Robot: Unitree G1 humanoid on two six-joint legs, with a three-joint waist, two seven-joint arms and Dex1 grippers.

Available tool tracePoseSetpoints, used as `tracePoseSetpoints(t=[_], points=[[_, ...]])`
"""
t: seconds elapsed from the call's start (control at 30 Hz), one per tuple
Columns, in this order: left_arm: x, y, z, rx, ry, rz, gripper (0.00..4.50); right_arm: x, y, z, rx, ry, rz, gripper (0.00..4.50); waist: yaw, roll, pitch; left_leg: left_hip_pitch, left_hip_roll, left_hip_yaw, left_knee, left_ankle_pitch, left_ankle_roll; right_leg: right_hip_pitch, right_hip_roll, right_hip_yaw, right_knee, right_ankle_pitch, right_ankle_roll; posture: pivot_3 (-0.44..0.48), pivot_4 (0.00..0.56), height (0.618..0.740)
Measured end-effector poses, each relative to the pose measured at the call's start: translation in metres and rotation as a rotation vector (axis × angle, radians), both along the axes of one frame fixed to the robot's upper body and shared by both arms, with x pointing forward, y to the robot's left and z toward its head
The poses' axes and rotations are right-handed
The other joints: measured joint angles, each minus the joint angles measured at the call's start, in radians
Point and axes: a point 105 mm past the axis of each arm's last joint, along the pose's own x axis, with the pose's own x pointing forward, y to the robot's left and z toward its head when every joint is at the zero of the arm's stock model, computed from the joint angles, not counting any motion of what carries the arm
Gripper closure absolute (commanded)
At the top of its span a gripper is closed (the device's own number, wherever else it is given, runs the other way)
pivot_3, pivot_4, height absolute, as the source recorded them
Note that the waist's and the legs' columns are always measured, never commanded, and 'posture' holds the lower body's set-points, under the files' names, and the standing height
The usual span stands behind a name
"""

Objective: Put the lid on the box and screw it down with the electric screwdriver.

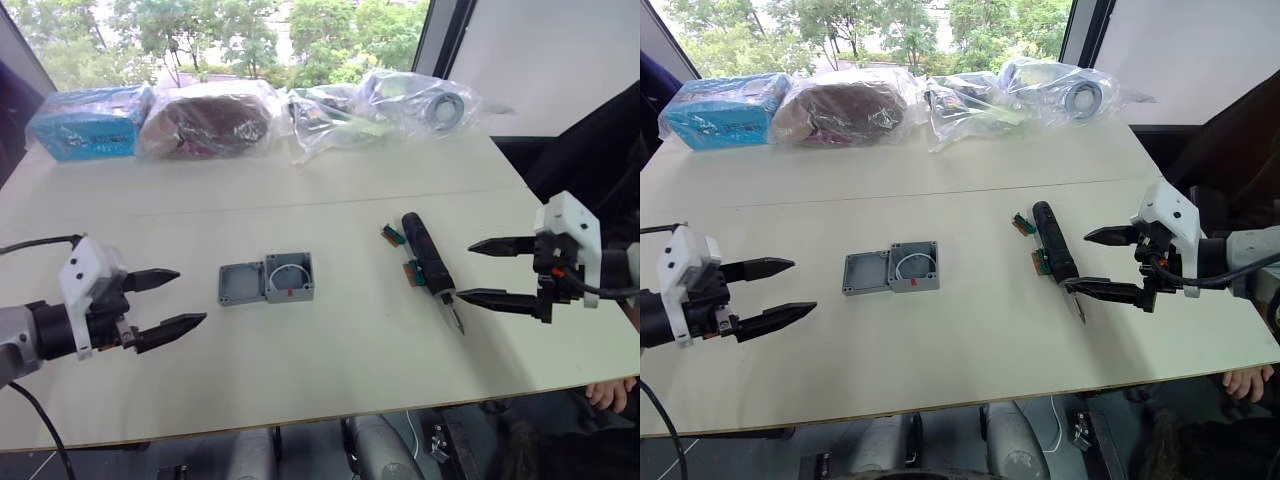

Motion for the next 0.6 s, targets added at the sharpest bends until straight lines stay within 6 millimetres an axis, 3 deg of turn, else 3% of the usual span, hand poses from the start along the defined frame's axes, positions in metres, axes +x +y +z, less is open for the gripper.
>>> tracePoseSetpoints(t=[0.6], points=[[0.0014,-0.0031,0.0059,-0.008,-0.013,0.001,0.03,0.0011,-0.0009,0.0002,-0.006,-0.007,-0.008,0.0,0.0,0.0,0.0,0.0,0.0,0.0,0.0,0.0,0.0,0.0,0.0,0.0,0.001,0.0,0.0,0.0,0.15,0.74]])
